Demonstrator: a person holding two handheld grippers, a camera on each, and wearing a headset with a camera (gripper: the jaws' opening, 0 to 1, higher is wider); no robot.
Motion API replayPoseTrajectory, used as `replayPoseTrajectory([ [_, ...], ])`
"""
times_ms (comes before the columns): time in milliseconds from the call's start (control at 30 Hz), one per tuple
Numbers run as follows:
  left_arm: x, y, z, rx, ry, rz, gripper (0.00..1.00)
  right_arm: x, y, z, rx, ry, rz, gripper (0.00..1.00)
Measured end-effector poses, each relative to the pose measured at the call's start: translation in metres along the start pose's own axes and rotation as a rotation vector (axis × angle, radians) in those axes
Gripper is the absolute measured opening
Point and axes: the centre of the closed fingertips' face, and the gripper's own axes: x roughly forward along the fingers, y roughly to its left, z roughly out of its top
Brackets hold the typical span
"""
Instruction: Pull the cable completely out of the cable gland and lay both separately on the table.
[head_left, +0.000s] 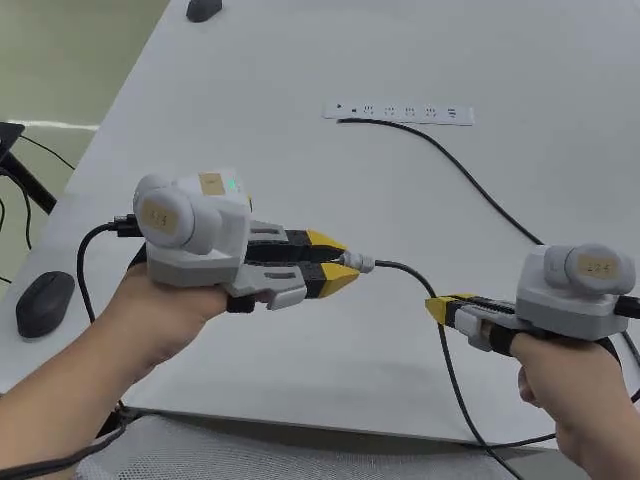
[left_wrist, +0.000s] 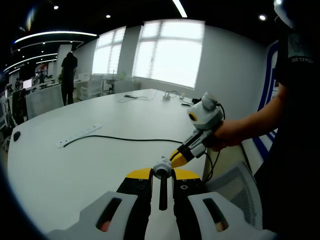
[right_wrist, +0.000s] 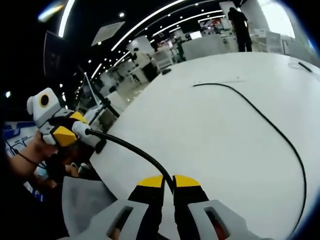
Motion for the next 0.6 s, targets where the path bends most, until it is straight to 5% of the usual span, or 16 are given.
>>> replayPoseTrajectory([
  [600,-0.0019,-0.0029,-0.0023,-0.008,0.012,0.012,0.15,-0.0037,0.0094,-0.0008,-0.183,0.012,0.03,0.06],
])
